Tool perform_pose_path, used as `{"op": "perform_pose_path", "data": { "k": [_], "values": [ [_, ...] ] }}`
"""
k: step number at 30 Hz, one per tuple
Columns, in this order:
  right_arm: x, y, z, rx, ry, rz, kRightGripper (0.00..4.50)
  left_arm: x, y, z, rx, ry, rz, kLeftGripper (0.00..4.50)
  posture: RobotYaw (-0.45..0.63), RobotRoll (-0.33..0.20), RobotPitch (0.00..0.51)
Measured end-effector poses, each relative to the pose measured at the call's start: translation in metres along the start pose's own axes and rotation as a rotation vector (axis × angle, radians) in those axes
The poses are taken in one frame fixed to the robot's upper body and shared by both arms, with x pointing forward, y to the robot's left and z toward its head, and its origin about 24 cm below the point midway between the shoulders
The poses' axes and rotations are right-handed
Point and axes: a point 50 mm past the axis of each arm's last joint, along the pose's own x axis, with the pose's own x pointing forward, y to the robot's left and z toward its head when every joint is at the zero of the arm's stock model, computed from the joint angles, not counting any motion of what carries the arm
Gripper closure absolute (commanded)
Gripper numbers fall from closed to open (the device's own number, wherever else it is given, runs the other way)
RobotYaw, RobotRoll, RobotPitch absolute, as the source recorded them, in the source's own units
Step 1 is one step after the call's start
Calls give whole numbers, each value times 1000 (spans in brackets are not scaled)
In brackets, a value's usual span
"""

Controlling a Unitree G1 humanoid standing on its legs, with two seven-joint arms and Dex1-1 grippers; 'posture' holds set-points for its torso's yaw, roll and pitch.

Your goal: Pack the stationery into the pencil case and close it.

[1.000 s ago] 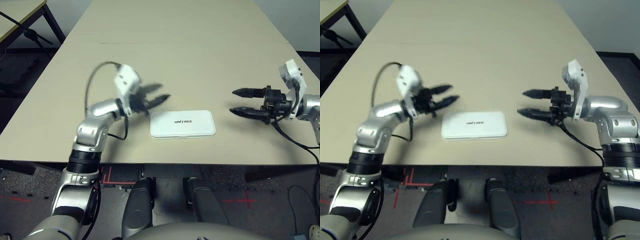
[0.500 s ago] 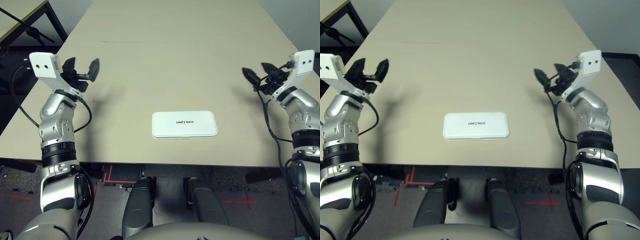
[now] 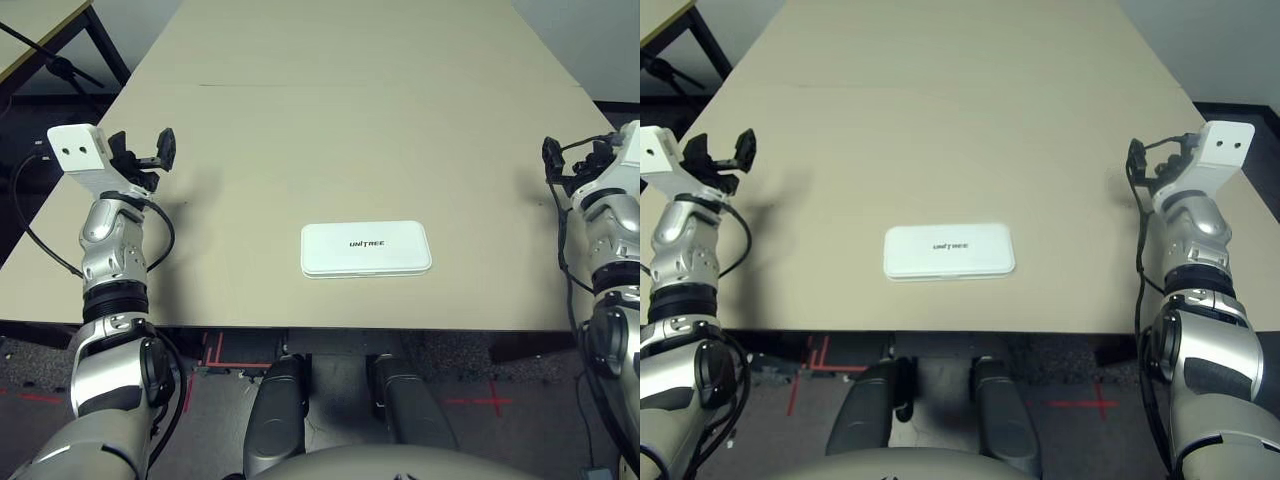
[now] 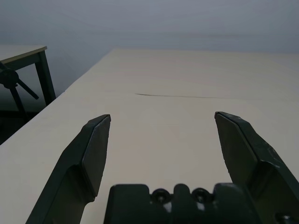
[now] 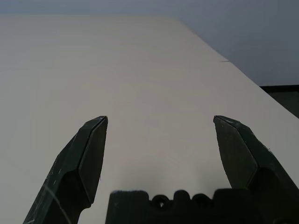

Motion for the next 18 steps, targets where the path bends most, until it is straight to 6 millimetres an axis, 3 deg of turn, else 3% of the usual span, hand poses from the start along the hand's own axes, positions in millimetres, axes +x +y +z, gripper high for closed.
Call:
{"op": "perform_pose_path", "data": {
  "k": [18],
  "values": [
    [0,12,-8,13,15,61,0,-2,-5,-6,-6,15,-11,22,20,0,211]
  ]
}}
